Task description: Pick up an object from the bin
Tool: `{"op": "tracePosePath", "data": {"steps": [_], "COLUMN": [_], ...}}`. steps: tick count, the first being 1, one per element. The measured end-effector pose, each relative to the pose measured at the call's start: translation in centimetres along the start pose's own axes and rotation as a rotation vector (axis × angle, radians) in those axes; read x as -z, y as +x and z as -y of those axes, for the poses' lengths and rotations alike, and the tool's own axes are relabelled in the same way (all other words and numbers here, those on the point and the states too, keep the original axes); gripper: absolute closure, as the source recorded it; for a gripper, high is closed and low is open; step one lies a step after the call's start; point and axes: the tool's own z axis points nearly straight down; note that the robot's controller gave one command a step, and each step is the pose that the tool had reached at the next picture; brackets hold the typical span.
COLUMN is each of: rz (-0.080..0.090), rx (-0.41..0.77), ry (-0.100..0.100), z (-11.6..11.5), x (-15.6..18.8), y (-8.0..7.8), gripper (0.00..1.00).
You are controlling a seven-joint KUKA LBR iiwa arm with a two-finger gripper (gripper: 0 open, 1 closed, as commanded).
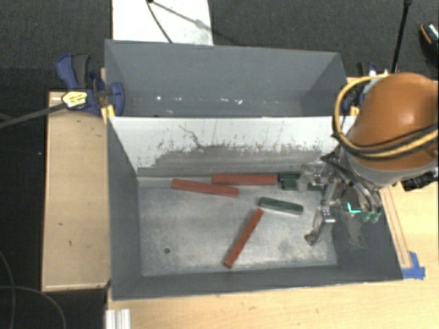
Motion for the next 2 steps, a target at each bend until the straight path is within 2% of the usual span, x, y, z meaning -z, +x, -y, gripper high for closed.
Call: {"op": "tracePosePath", "data": {"steps": [1,2], "rz": [0.001,0.010], "rx": [-0.291,-0.377], "ry": [-0.001,-0.003], "z": [2.5,0.3], "x": [-17.4,-13.9], "y": [-6.8,-9.2], "gripper": [0.00,0.00]}}
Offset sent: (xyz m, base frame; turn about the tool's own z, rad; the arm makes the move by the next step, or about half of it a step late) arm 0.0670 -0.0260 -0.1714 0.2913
